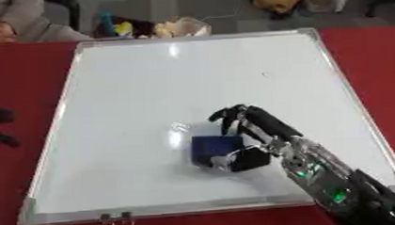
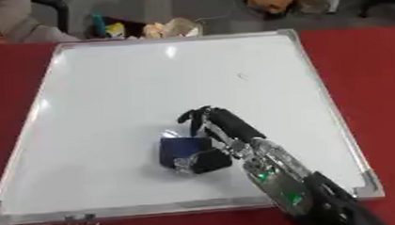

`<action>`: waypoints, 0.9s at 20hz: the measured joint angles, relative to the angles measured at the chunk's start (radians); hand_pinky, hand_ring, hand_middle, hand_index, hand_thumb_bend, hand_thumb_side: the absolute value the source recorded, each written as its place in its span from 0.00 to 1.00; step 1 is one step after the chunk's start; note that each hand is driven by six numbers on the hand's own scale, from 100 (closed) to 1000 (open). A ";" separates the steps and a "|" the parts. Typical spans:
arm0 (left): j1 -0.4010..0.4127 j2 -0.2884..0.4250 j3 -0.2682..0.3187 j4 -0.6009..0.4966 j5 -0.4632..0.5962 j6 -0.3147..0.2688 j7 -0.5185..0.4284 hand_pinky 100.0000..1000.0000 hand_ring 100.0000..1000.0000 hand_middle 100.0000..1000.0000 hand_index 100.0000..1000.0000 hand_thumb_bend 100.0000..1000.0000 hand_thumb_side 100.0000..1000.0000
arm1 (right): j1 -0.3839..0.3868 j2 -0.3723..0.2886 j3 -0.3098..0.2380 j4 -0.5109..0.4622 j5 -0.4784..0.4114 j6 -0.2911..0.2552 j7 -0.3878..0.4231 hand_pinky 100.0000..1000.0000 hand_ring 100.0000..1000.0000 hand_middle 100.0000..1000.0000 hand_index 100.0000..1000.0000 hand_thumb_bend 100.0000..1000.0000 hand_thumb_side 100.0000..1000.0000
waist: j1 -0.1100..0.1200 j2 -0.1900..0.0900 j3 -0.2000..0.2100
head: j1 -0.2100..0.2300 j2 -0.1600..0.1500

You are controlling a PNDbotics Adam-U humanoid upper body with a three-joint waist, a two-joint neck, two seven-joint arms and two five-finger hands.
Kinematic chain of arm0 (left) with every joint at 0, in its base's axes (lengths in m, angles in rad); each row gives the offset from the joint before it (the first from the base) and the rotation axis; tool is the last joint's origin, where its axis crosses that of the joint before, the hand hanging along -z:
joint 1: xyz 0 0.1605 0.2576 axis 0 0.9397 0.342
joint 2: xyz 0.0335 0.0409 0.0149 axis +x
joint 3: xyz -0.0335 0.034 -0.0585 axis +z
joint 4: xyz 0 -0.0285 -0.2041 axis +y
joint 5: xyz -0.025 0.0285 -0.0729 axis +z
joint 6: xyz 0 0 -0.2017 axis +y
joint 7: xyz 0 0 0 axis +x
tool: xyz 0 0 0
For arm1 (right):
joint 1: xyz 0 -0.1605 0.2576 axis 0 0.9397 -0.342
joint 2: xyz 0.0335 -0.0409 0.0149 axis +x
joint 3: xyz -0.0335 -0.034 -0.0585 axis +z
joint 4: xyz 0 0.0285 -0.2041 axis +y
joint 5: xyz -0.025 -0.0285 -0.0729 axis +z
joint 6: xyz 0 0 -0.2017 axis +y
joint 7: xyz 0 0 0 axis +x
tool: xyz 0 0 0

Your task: Wipe the whiteboard clean with a brush.

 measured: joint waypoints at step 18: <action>0.000 0.000 0.000 0.000 0.000 0.000 0.000 0.35 0.65 0.49 0.56 0.16 0.95 | 0.000 0.000 0.004 -0.002 0.052 -0.020 0.025 0.50 0.67 0.48 0.80 0.49 0.57 | -0.001 0.000 -0.001 | 0.000 0.000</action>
